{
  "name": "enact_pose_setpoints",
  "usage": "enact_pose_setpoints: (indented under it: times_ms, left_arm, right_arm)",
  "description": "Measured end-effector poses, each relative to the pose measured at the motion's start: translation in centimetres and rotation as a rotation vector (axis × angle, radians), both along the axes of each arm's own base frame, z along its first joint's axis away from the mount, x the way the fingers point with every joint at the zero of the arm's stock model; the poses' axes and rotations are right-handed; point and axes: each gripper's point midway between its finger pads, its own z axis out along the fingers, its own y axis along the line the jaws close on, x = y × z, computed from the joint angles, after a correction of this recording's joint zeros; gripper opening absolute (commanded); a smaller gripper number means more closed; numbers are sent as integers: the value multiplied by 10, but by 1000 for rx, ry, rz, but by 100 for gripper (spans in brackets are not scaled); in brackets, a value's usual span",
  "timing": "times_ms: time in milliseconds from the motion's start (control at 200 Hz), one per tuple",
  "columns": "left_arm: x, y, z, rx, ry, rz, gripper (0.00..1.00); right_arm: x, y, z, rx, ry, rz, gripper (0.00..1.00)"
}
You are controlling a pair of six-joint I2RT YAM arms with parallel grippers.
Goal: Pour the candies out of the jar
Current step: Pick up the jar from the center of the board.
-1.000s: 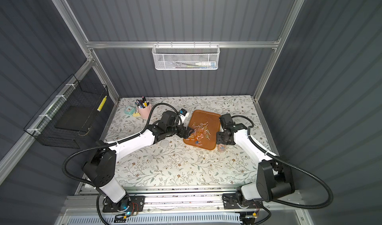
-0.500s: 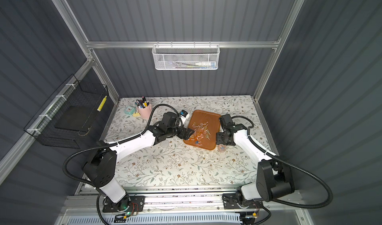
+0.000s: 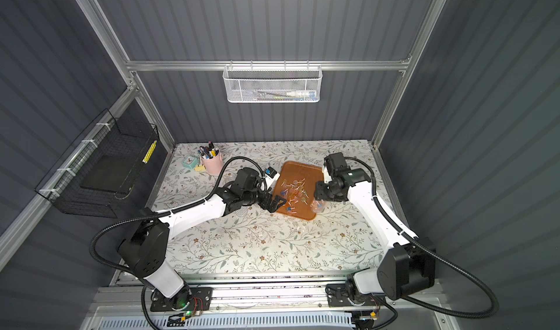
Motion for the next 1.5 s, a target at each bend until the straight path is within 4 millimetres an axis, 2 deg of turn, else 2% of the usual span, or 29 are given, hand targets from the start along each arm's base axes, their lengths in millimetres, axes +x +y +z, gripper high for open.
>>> enact_pose_setpoints:
  times_ms: [125,260,380,540,695,940,1126,1311,1401,1441,1496]
  left_arm:
    - [-15,-9,35,-94,-48,-96,100]
    - [-29,-14,71,-187,-101,-177,100]
    - [-37,-18,87,-238,-135,-234,100]
    - [-44,-22,87,-253,-135,-286,99]
    - [-45,-26,83,-264,-125,-312,94]
    - [-44,-28,89,-286,-147,-317,86]
    - [-44,-28,89,-288,-146,-316,76]
    - [-44,-28,89,-287,-143,-316,75]
    - [-45,-28,88,-287,-133,-317,65]
    - [-45,-28,88,-286,-131,-319,56]
    - [-46,-28,87,-286,-127,-322,39]
  right_arm:
    - [-1,30,31,158,-15,88,45]
    - [-7,57,44,309,26,173,45]
    - [-15,78,52,443,72,239,44]
    - [-21,95,69,574,86,301,44]
    - [-23,105,82,658,80,344,44]
    - [-25,108,77,687,102,344,44]
    - [-24,108,75,688,103,341,44]
    - [-23,108,76,694,101,335,44]
    - [-22,108,77,695,100,333,43]
    - [-22,108,77,695,97,333,44]
    - [-21,109,78,696,91,333,44]
